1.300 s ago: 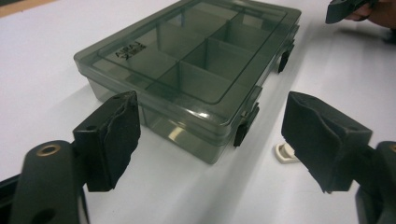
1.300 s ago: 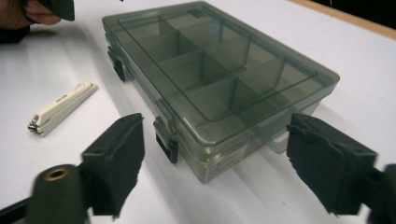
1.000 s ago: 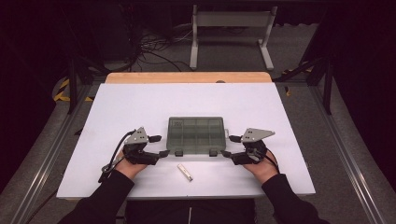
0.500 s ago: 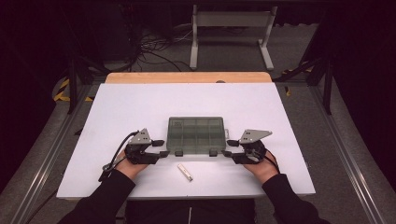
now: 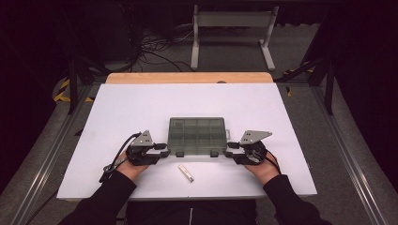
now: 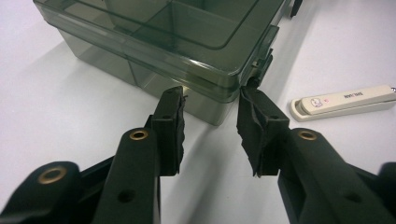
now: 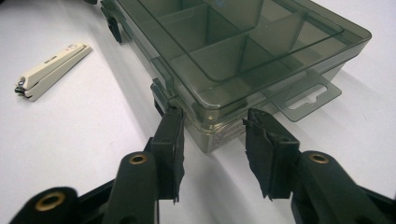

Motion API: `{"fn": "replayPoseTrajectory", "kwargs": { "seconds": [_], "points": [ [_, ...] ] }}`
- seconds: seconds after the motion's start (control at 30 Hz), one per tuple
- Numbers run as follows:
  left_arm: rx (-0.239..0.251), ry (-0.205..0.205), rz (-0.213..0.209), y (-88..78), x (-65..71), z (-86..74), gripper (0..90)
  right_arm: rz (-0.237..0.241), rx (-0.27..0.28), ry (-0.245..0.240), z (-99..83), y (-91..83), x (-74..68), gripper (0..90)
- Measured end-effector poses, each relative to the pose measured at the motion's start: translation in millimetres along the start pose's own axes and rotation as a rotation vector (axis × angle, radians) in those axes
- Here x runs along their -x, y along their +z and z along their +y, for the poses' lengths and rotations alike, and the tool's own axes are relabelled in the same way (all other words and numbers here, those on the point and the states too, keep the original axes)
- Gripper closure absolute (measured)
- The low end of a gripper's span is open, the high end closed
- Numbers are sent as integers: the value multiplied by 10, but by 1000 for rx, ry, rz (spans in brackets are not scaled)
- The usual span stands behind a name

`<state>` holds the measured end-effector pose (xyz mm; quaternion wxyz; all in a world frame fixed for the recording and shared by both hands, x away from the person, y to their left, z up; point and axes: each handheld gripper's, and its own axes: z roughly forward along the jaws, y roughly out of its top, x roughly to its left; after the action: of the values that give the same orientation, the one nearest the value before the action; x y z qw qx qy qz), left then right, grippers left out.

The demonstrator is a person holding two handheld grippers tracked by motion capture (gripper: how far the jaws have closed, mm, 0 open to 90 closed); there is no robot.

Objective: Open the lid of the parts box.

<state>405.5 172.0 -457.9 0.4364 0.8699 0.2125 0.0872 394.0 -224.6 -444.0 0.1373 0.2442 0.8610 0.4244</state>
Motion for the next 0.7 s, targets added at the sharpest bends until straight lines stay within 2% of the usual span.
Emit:
{"fn": "replayPoseTrajectory", "kwargs": {
  "seconds": [0.33, 0.7],
  "points": [
    [2, 9, -10, -10, 16, 1, 713, -5, -14, -11, 1, 3, -11, 656],
    [3, 14, -13, -14, 20, 3, 730, -6, -22, -16, 1, 2, -18, 690]
  ]
}}
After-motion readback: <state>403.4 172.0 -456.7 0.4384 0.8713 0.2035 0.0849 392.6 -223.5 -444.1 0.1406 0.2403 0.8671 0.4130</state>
